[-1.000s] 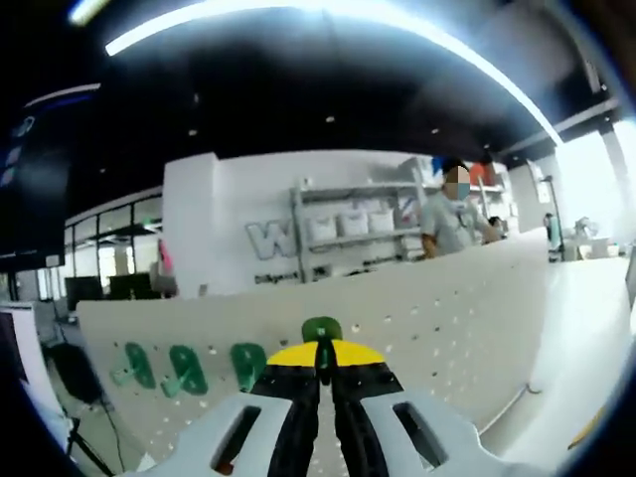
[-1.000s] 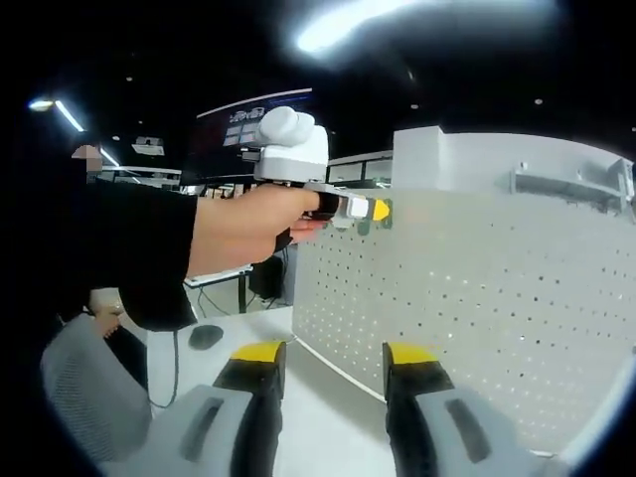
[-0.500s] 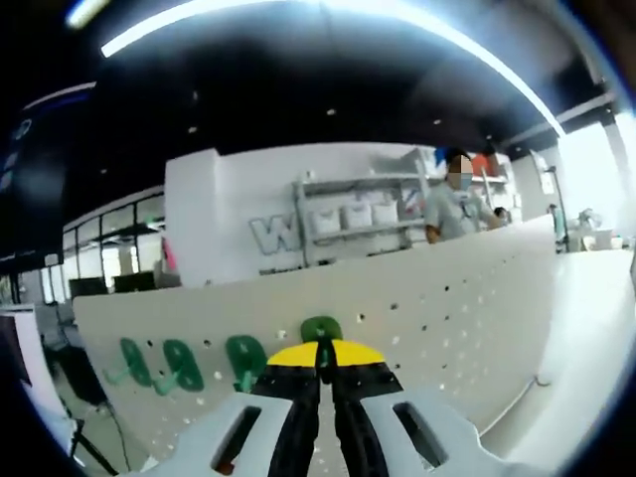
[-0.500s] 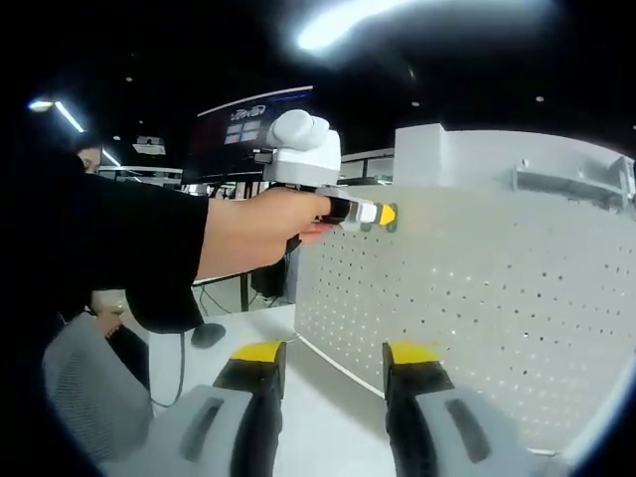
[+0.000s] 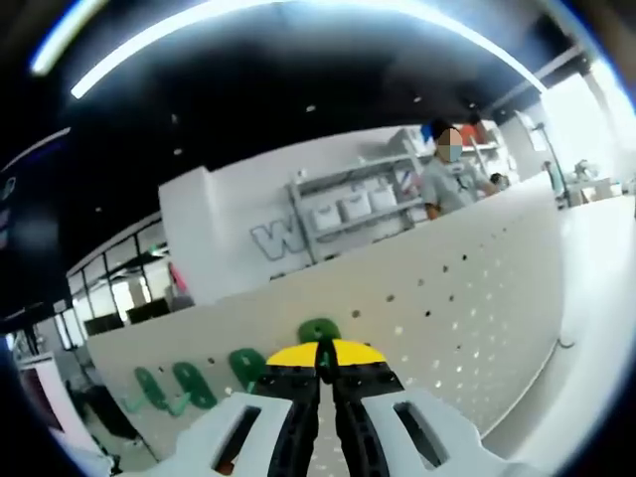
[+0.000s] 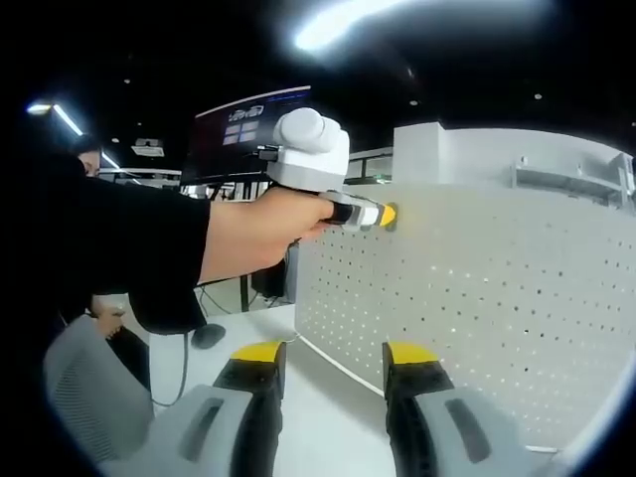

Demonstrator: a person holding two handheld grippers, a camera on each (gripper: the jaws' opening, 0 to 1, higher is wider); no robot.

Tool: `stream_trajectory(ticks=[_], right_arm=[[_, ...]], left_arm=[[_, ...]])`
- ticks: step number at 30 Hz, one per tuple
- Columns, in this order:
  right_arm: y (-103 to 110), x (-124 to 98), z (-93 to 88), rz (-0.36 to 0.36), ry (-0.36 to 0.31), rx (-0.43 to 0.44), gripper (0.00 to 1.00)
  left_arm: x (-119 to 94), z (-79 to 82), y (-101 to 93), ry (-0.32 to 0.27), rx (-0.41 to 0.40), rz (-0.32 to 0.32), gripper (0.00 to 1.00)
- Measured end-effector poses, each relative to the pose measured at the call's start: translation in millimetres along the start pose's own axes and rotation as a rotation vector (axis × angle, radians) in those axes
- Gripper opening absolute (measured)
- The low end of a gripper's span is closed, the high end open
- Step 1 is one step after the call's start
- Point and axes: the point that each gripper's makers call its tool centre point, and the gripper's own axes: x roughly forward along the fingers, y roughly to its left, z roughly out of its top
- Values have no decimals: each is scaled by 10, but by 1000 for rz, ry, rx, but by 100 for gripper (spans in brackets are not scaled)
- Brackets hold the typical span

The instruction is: Insert the hook assembly into the mounting plate slot until the hook locks in place.

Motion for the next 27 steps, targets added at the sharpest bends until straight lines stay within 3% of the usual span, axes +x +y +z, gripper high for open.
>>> stream_trajectory(ticks=[4,9,10,11,12,14,17,20,22,27], right_arm=[[-4,3,1,1,-2,6,37],[6,9,-24,7,5,11,37],[8,10,-28,8,7,11,37],[11,13,-36,10,9,11,37],[12,16,-43,11,11,12,37],[19,23,-58,14,15,14,37],[31,37,-80,19,22,15,37],[43,49,-99,23,29,14,37],[44,57,-107,25,32,14,37],[42,61,-131,25,40,12,36]], left_arm=[[-3,-3,-10,-4,3,-4,3],[24,-2,-8,1,67,-10,4],[26,-3,-13,0,83,-11,4],[34,0,-10,2,161,-12,4],[36,-2,-18,4,190,-14,4],[37,-13,-39,1,204,-15,5],[42,-16,-11,-25,115,-20,5],[21,-17,-1,-32,86,-21,4],[19,-19,5,-47,-34,-29,4],[11,-32,24,-62,-205,-30,4]])
